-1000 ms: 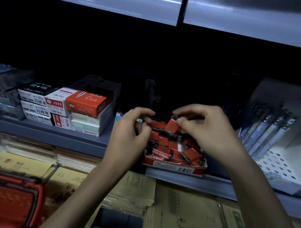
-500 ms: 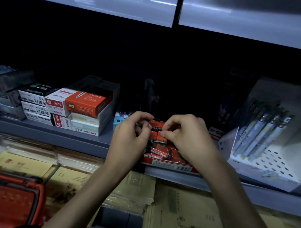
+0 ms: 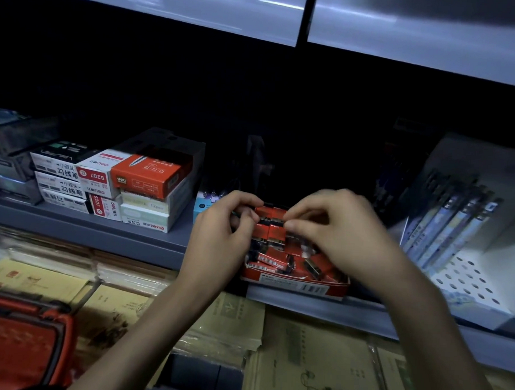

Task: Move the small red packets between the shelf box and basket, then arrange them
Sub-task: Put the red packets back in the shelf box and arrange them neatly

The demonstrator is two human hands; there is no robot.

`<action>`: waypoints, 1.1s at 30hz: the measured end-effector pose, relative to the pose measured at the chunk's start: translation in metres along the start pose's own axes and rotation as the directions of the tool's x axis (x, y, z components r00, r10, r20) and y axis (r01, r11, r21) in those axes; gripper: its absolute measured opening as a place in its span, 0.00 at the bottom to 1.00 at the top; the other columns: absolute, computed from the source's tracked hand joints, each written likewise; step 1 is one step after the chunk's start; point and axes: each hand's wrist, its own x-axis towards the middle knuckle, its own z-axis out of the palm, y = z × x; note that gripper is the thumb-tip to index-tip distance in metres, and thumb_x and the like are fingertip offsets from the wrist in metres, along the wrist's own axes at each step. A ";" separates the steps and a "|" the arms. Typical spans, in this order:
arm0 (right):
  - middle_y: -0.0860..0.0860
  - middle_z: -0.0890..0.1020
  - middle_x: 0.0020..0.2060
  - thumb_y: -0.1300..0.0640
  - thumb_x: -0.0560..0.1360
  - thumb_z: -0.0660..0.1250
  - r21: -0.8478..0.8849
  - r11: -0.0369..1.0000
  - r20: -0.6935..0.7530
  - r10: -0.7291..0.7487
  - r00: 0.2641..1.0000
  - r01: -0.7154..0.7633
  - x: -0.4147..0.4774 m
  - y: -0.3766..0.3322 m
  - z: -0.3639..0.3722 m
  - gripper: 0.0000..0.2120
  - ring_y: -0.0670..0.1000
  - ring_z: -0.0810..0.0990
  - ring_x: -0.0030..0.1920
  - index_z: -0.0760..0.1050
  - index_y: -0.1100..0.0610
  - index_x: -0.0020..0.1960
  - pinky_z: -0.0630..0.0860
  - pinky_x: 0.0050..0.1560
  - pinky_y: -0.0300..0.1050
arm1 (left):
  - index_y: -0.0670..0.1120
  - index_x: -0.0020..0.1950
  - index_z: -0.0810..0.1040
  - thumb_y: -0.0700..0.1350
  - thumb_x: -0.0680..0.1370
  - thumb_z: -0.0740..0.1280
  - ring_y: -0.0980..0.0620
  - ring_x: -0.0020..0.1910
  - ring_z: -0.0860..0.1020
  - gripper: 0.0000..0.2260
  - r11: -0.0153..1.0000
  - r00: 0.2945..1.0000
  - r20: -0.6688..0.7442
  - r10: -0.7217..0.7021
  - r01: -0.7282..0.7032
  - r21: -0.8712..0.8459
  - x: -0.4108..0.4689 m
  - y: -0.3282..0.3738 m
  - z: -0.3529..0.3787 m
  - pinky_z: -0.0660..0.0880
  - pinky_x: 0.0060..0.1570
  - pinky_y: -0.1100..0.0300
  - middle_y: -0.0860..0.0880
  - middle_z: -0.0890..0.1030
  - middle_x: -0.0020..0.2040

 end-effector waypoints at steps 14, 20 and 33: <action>0.51 0.83 0.45 0.43 0.73 0.76 -0.282 0.902 0.025 0.347 0.937 -0.327 -0.007 0.014 -0.023 0.17 0.50 0.81 0.45 0.83 0.56 0.51 0.80 0.52 0.51 | 0.55 0.53 0.82 0.41 0.82 0.65 0.55 0.42 0.81 0.10 1.000 1.000 0.007 -0.007 0.007 -0.013 -0.002 -0.001 0.001 0.78 0.36 0.59 0.52 0.84 0.41; 0.48 0.84 0.42 0.48 0.72 0.78 -0.169 0.933 0.055 0.331 0.942 -0.317 -0.007 0.015 -0.024 0.08 0.46 0.81 0.43 0.84 0.52 0.45 0.76 0.43 0.44 | 0.54 0.54 0.81 0.39 0.82 0.64 0.57 0.43 0.81 0.11 1.000 1.000 0.011 -0.001 0.002 -0.029 -0.002 -0.001 0.002 0.77 0.36 0.66 0.56 0.83 0.43; 0.52 0.79 0.44 0.60 0.77 0.73 0.233 0.960 -0.017 0.164 0.986 -0.156 0.001 0.022 -0.022 0.07 0.52 0.84 0.41 0.79 0.50 0.49 0.84 0.45 0.51 | 0.53 0.56 0.80 0.36 0.81 0.64 0.58 0.44 0.80 0.13 0.999 1.000 0.005 0.022 -0.021 -0.047 -0.001 -0.002 0.002 0.76 0.42 0.67 0.55 0.83 0.43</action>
